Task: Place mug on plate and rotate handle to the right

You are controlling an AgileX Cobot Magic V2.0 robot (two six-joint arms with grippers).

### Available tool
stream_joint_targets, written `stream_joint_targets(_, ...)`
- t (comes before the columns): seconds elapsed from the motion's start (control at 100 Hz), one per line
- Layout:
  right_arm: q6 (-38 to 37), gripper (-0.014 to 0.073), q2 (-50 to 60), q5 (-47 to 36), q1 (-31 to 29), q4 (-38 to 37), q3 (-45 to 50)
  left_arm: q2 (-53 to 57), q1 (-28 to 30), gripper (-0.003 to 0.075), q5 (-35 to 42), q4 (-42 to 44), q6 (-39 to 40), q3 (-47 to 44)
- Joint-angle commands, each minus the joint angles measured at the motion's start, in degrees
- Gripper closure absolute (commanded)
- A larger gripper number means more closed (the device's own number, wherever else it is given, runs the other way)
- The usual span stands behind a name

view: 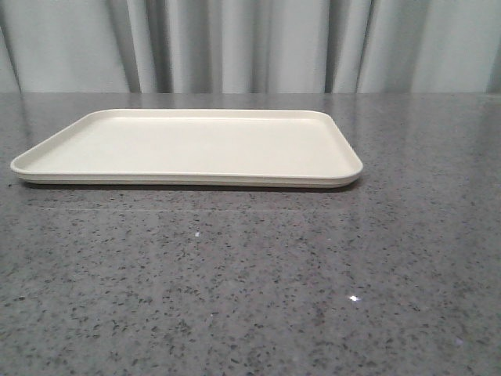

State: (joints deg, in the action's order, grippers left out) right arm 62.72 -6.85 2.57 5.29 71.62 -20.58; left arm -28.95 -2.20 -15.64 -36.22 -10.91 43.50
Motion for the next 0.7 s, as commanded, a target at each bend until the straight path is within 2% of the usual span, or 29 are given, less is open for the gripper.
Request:
stream_joint_targets(0.0,0.44,0.0199,-1.43,-2.57,0.02,1.46,-2.10,-0.92,-0.43,0.0226,3.11,-0.44,-0.18,2.19)
stream_joint_targets(0.69,0.44,0.0192,-1.43,-7.71,0.02,2.47,-4.08,-0.92,-0.43,0.0226,4.06,-0.44,-0.18,2.19)
